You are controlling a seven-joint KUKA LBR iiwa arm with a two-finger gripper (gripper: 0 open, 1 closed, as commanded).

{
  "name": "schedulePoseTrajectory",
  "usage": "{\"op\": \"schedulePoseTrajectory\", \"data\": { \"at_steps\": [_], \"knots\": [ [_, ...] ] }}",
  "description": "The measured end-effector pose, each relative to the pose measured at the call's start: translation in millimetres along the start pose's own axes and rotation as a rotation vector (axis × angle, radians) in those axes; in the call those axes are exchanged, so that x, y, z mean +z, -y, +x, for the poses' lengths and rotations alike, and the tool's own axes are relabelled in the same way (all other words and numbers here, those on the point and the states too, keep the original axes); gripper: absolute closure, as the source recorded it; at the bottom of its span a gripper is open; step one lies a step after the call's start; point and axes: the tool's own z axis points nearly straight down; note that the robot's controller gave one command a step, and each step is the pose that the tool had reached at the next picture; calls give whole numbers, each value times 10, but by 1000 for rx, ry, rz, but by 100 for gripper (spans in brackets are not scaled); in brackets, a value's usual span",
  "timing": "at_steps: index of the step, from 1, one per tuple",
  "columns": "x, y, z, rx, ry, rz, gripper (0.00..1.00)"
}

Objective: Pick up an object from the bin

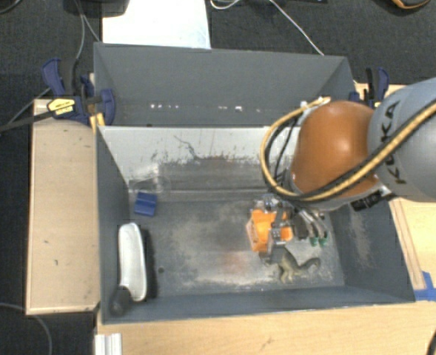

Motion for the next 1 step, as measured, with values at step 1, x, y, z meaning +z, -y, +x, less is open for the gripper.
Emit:
{"op": "schedulePoseTrajectory", "data": {
  "at_steps": [1],
  "knots": [
    [-186,-71,-213,25,9,-1,100]
  ]
}}
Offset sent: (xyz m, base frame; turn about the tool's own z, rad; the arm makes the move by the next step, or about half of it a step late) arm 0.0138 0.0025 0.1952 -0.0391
